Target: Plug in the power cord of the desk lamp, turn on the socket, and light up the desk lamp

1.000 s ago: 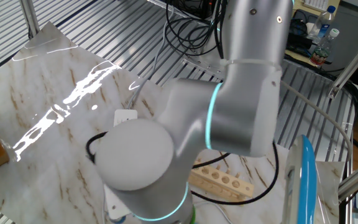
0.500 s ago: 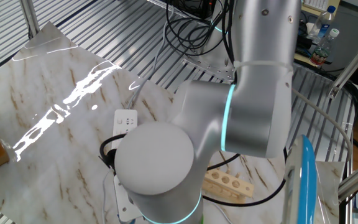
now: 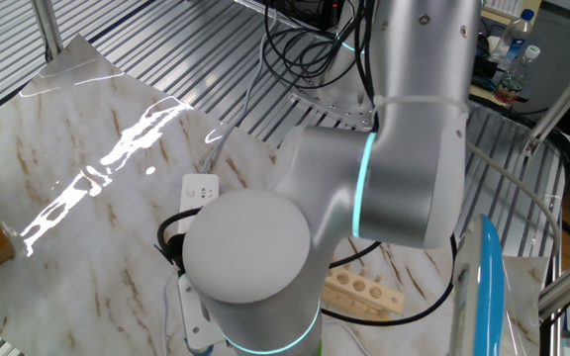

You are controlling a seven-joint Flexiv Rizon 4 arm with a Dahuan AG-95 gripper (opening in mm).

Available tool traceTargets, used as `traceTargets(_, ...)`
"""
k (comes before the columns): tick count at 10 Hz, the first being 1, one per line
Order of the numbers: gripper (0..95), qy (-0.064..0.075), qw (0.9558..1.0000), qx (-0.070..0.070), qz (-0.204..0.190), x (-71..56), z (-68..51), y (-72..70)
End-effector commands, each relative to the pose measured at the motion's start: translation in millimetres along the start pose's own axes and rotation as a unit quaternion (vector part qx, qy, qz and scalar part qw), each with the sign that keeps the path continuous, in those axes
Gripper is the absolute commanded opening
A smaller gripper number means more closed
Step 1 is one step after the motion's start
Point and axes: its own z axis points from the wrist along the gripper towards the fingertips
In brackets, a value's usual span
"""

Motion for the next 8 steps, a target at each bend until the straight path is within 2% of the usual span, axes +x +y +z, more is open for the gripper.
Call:
traceTargets(1, 0.0, -0.006, 1.0, -0.002, -0.001, -0.8, 0.4, 0.4)
traceTargets(8, 0.0, -0.011, 0.9999, -0.004, 0.001, -7.8, 1.6, 5.1)
